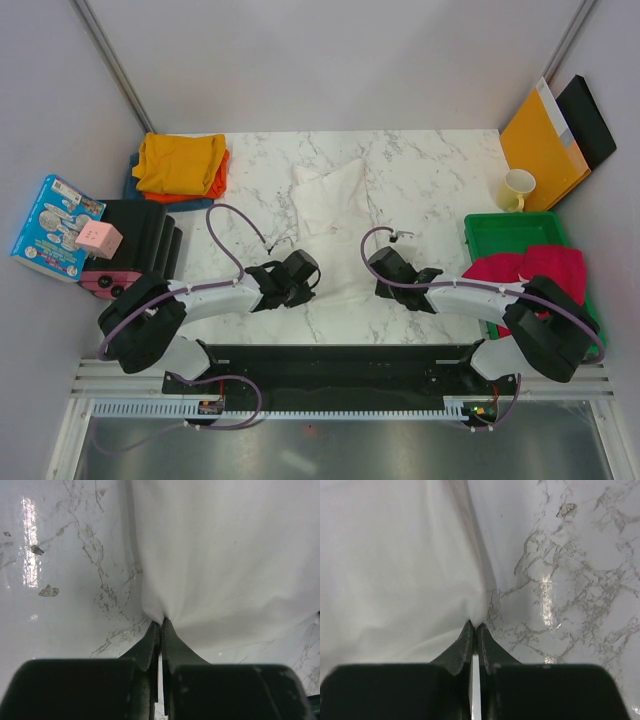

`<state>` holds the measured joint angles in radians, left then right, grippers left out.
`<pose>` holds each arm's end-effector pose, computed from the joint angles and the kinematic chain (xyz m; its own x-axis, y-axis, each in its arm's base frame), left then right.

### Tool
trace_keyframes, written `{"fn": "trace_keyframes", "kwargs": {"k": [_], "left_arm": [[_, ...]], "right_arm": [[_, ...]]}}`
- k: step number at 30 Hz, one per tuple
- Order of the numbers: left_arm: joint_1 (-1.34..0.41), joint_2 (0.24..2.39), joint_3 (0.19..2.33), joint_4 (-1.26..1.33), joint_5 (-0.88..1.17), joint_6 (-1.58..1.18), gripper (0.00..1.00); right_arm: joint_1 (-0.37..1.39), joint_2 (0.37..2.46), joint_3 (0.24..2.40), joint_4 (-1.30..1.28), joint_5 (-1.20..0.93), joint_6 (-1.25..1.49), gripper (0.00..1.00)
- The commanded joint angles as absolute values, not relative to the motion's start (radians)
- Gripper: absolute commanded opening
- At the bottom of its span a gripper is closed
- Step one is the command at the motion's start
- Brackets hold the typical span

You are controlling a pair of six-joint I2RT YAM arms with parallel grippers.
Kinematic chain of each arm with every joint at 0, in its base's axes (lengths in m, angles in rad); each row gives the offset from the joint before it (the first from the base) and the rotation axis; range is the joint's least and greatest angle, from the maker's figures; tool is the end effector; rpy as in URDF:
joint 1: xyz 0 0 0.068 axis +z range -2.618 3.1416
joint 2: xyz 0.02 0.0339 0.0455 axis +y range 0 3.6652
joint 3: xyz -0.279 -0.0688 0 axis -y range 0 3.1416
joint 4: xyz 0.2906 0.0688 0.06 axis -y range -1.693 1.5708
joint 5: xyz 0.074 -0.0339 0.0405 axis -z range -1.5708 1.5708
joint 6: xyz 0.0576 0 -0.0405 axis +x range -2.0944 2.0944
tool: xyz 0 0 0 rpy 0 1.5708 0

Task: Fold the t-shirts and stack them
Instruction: Fold the tshirt

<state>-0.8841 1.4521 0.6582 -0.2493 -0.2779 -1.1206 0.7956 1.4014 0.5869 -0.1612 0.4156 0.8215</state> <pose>0.2015 -0.2209 0.1136 -0.8291 -0.3543 -0.4325 -0.2077 0.9134 -0.3502 0.2175 0.1888 0.1134 -0.7572 0.1843 -0.6266 0.0871 0.9793 0.1827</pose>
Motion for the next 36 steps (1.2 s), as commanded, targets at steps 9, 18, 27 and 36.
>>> {"fn": "trace_keyframes", "kwargs": {"k": [9, 18, 27, 36], "left_arm": [[-0.902, 1.445, 0.652, -0.456, -0.256, -1.069, 0.02], [-0.931, 1.261, 0.647, -0.561, -0.297, -1.091, 0.02], [-0.931, 1.175, 0.781, -0.617, -0.412, -1.019, 0.02], [-0.897, 1.239, 0.936, -0.611, -0.514, -0.913, 0.02]], "right_arm": [[0.876, 1.335, 0.512, -0.285, 0.273, 0.937, 0.0], [0.943, 1.197, 0.502, -0.371, 0.363, 0.98, 0.0], [0.943, 1.15, 0.661, -0.433, 0.501, 0.873, 0.0], [0.893, 1.296, 0.883, -0.399, 0.563, 0.755, 0.0]]}}
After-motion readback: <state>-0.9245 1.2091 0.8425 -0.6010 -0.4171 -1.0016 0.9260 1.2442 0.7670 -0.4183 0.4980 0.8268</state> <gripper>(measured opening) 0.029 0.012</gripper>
